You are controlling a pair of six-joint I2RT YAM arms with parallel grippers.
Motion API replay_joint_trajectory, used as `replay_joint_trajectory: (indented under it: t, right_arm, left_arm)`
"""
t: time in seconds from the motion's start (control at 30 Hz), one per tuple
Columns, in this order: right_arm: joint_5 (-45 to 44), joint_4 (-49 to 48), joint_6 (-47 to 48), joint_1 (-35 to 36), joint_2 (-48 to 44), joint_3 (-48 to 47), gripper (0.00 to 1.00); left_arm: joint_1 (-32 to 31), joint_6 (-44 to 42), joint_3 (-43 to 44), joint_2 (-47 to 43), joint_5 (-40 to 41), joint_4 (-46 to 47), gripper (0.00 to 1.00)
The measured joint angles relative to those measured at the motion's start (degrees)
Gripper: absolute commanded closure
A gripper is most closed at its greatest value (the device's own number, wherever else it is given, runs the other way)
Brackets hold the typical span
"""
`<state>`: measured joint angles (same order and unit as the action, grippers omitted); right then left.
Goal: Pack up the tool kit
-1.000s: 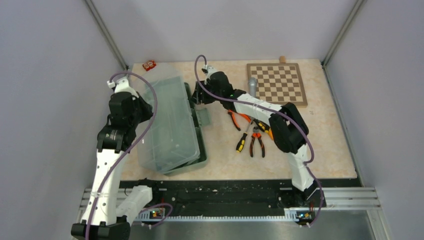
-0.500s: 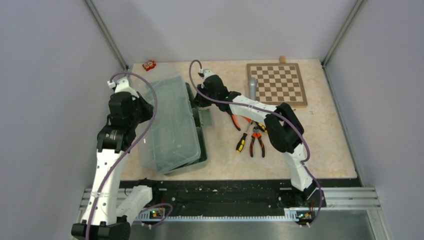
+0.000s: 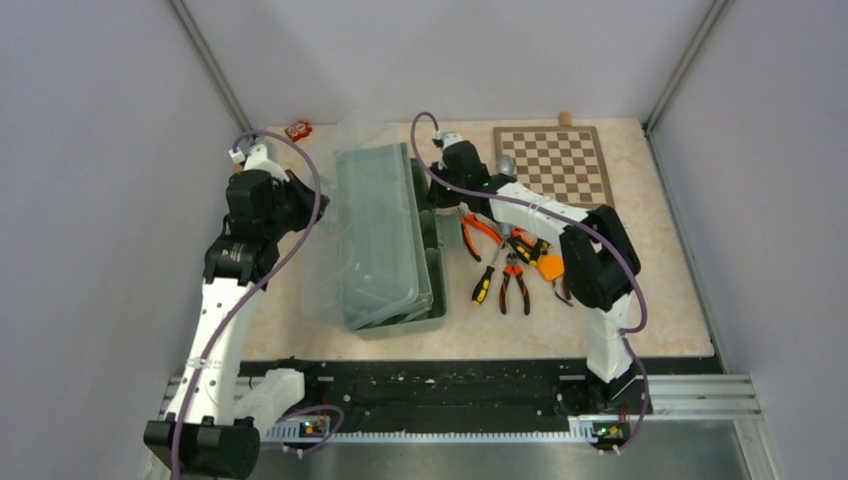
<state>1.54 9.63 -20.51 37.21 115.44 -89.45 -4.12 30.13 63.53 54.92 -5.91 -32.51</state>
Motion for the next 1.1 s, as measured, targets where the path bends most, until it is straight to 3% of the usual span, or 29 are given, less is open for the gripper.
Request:
replay_joint_trajectory:
  t: [0.43, 0.83, 1.1]
  right_arm:
    - [-0.7, -0.3, 0.5, -5.5, -2.0, 2.5, 1.0]
    - [-1.5, -0.7, 0.4, -6.4, -2.0, 2.5, 1.0]
    - [-0.9, -0.7, 0.5, -6.6, -2.0, 2.5, 1.0]
  left_arm:
    - [5.9, 3.4, 0.0, 7.9, -8.0, 11.1, 0.96]
    - [14.3, 4.1, -3.8, 10.4, -6.1, 18.9, 0.57]
    - [18.9, 1.1, -4.4, 10.1, -1.5, 18.4, 0.34]
